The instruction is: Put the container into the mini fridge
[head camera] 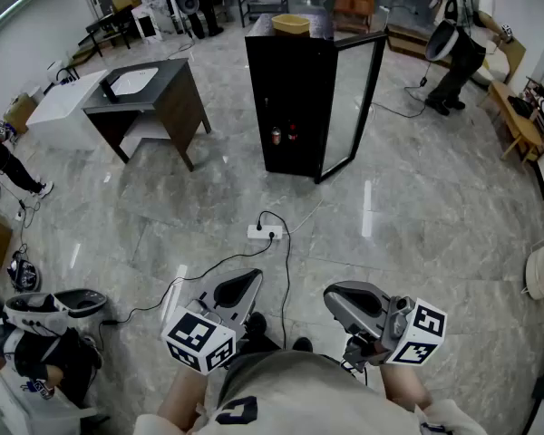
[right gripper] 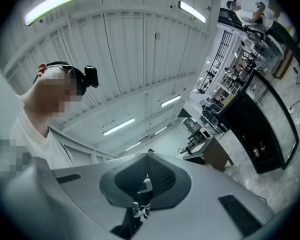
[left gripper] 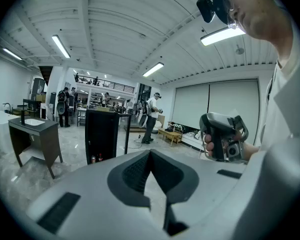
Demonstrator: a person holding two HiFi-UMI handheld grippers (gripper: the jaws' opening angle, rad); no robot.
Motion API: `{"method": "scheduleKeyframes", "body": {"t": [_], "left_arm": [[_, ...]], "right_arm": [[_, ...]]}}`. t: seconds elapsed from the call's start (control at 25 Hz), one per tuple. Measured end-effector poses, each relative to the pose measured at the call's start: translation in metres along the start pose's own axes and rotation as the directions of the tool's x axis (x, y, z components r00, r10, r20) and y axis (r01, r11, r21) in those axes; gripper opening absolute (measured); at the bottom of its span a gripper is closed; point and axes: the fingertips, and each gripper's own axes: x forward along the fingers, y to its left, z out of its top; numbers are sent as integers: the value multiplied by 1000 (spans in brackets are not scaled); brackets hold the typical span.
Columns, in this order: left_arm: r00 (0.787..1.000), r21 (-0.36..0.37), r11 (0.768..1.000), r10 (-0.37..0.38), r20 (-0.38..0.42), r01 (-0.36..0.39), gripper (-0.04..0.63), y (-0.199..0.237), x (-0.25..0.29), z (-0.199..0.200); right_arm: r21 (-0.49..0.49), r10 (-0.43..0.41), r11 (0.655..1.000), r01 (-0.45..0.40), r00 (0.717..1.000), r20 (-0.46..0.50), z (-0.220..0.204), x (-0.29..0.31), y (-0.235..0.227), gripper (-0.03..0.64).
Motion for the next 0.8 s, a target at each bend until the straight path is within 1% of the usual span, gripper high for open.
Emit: {"method": "scheduleKeyframes", "body": {"t": [0.12, 0.24, 0.48, 0.6, 0.68, 0.8], "left_arm": [[1000, 10, 1000, -13, 9, 13, 55, 16, 28, 10], [999, 16, 999, -38, 24, 37, 55, 49, 56, 24], [992, -15, 993, -115, 50, 116, 55, 153, 119, 56], [987, -24, 988, -152, 57, 153, 55, 212, 144, 79], [985, -25, 986, -161, 58, 163, 55, 252, 157, 91], [986, -45, 986, -156, 62, 159, 55, 303, 173, 103]], "right_arm": [[12, -35, 999, 35, 999, 10, 8, 1, -29, 25], [2, -67, 998, 67, 998, 11, 18, 21, -64, 25], [-41, -145, 989, 145, 989, 6, 47, 105, -149, 25], [-30, -151, 988, 152, 988, 19, 65, 162, -191, 26], [-33, -145, 989, 144, 989, -3, 71, 201, -215, 26], [-69, -161, 985, 158, 986, -48, 76, 246, -248, 26]]}}
